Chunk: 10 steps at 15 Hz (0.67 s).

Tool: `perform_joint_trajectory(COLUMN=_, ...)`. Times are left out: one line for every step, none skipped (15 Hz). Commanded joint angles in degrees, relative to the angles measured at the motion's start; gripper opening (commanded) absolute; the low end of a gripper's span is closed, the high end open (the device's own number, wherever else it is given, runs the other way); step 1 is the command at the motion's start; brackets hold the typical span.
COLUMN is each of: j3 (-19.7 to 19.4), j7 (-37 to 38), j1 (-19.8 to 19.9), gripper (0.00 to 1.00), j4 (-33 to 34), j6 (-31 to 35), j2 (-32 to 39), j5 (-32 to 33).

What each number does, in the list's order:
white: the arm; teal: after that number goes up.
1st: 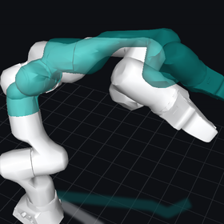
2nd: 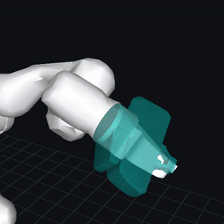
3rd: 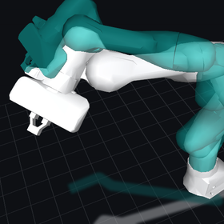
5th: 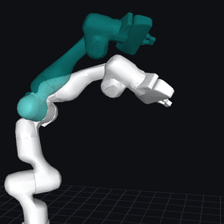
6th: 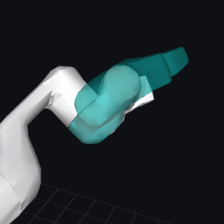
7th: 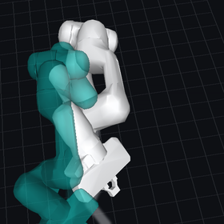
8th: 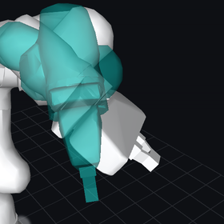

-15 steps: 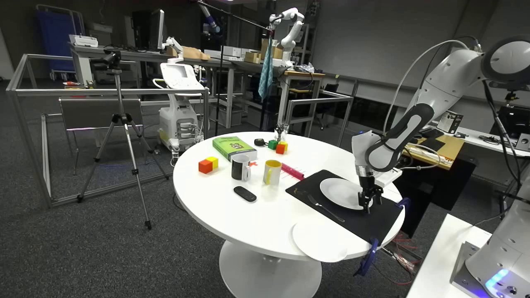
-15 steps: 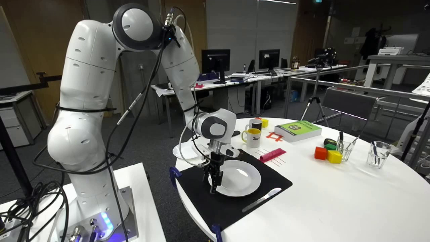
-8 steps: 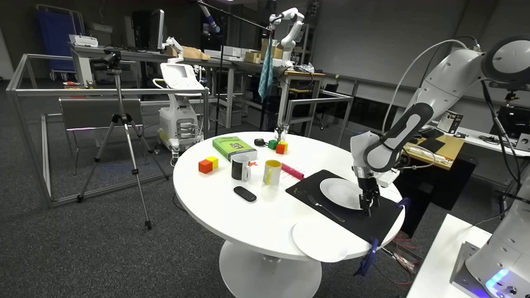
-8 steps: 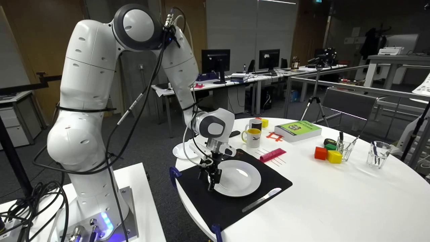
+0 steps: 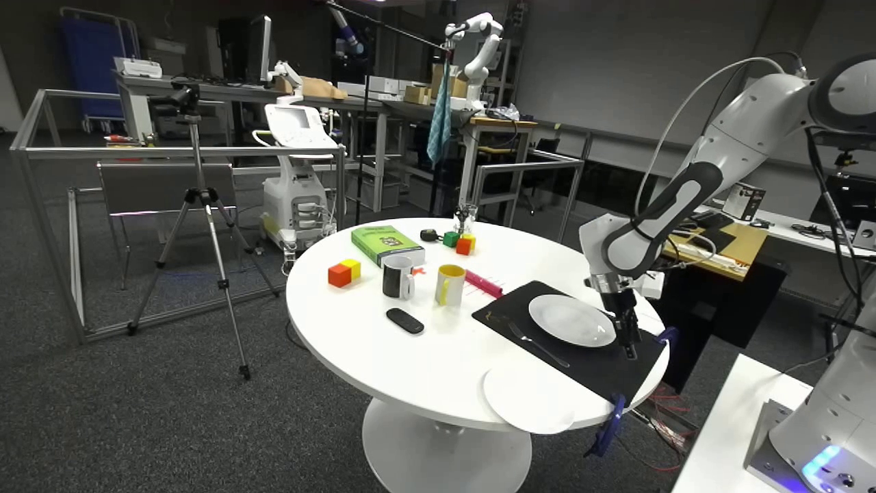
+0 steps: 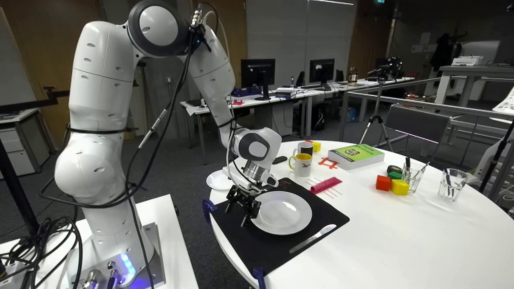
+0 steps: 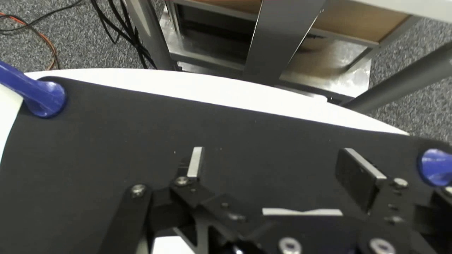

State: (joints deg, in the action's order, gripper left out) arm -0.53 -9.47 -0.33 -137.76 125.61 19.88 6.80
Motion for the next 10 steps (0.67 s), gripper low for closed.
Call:
perform_joint_trajectory(j3=0.0, j7=-2.8, j1=1.0, gripper=1.00, j4=-1.0, j6=-6.8, j2=-3.8, j5=1.5)
perform_joint_trajectory(j3=-0.3, j7=-2.7, j1=1.1, gripper=1.00, j4=-1.1, j6=-7.6, j2=-4.2, j5=2.1)
perform_joint_trajectory(j3=-0.7, j7=-1.8, j1=1.1, gripper=1.00, j4=-1.3, j6=-7.3, j2=-4.6, j5=3.3)
perform_joint_trajectory(j3=-1.1, j7=-1.7, j1=1.3, gripper=1.00, j4=-1.3, j6=-7.1, j2=-4.9, j5=3.9)
perform_joint_trajectory(j3=-1.5, j7=-1.6, j1=1.6, gripper=1.00, j4=-1.4, j6=-6.4, j2=-5.3, j5=4.4)
perform_joint_trajectory(j3=-2.2, j7=-1.3, j1=1.9, gripper=1.00, j4=-1.6, j6=-5.7, j2=-5.8, j5=5.1)
perform_joint_trajectory(j3=-2.8, j7=-1.2, j1=2.2, gripper=1.00, j4=-1.9, j6=-5.2, j2=-6.3, j5=5.8)
perform_joint_trajectory(j3=-3.5, j7=-1.1, j1=2.7, gripper=1.00, j4=-2.0, j6=-4.6, j2=-6.7, j5=6.6)
perform_joint_trajectory(j3=-4.2, j7=-0.9, j1=3.3, gripper=1.00, j4=-2.3, j6=-4.0, j2=-7.4, j5=7.1)
perform_joint_trajectory(j3=-4.7, j7=-0.9, j1=3.9, gripper=1.00, j4=-2.4, j6=-3.6, j2=-7.9, j5=7.5)
